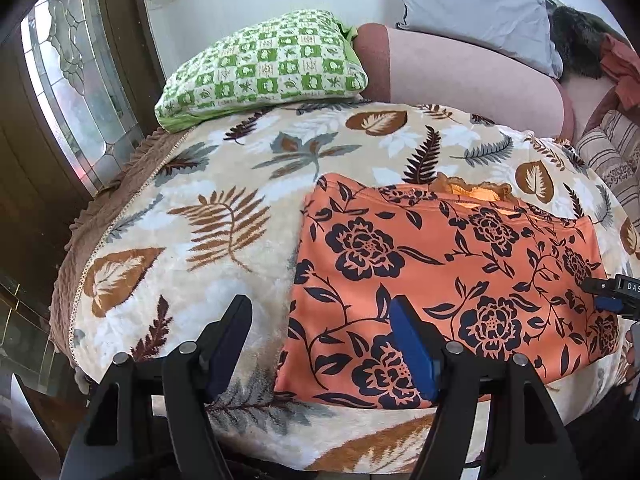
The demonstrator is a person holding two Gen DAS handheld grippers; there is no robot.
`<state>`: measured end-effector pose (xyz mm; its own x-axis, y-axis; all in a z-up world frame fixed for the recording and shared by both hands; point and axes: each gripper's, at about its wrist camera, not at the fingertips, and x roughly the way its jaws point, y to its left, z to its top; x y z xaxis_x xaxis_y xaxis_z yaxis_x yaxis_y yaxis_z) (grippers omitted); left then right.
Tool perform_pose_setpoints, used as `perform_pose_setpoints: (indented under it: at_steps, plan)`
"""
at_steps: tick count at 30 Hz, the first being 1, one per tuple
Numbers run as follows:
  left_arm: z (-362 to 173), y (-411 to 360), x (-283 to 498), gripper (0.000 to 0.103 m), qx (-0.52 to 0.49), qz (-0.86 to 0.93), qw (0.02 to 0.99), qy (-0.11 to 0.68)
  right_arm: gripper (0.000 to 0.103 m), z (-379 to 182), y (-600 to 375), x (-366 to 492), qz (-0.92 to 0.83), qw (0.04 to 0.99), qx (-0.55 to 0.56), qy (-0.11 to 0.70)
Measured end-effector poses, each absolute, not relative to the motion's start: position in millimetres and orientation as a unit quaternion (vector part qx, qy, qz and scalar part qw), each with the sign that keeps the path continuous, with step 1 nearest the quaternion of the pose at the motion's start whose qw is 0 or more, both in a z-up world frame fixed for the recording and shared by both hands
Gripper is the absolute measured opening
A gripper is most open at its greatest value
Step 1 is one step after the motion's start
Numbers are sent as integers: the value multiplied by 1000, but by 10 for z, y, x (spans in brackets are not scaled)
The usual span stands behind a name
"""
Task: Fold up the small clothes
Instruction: 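Press both open tools along the folded blouse edge to flatten it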
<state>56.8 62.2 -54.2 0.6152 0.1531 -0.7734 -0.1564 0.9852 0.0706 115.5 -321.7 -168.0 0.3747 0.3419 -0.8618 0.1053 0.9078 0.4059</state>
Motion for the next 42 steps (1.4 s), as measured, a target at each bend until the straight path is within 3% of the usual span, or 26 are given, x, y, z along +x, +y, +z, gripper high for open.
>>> perform_pose_setpoints:
  at_steps: [9,15,24,36,42]
  plan:
    - [-472,600,550,72,-3,88,902,422,91,-1423,-3148,1079,79,832,179,519]
    - [-422,575,532,72,-2,88,905,416,91,-1705,-3111,1182,64,817,162,549]
    - [-330,544,496,72,1,93,913,398,92,-1499,-3147,1088,78,832,182,518]
    - [-330,488,482,72,31,118,902,414,92,-1670,-3134,1107,74,822,163,540]
    - [-402,528,408,72,-55,38,905,420,92,-1684,-3145,1072,76,823,165,538]
